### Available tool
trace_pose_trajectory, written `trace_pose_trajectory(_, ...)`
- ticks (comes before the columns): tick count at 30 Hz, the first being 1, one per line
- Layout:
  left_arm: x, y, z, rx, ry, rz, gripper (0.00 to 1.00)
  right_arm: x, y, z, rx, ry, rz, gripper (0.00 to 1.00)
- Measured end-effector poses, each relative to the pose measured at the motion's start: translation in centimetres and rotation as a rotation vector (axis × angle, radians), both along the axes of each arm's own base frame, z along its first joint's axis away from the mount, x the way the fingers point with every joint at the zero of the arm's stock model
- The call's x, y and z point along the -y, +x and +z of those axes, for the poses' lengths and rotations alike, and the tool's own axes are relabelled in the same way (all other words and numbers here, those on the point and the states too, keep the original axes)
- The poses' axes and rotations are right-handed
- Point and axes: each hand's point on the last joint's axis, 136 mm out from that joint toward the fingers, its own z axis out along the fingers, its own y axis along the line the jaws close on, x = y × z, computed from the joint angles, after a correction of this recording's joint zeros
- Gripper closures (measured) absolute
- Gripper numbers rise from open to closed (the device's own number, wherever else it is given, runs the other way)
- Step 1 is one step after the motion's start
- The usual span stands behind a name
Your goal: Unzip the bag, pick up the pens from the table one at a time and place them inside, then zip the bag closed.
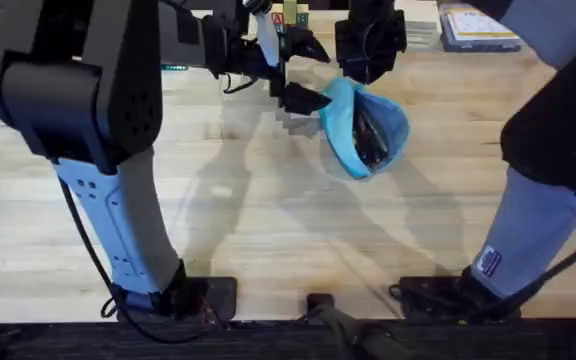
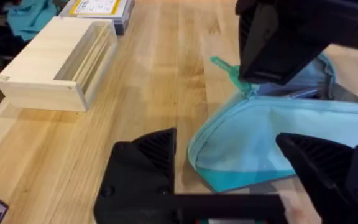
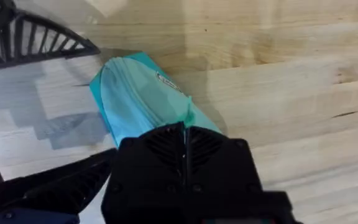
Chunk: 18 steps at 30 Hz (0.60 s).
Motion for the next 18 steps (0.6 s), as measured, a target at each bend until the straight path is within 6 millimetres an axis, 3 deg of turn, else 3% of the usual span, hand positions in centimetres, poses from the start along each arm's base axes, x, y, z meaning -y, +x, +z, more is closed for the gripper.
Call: trace_pose_trajectory(18, 2.3, -1.3, 0.4, -0.082, -0.025, -0.043, 0.008, 0.0, 0.0, 0.0, 0.000, 0.000, 0.000, 0.970)
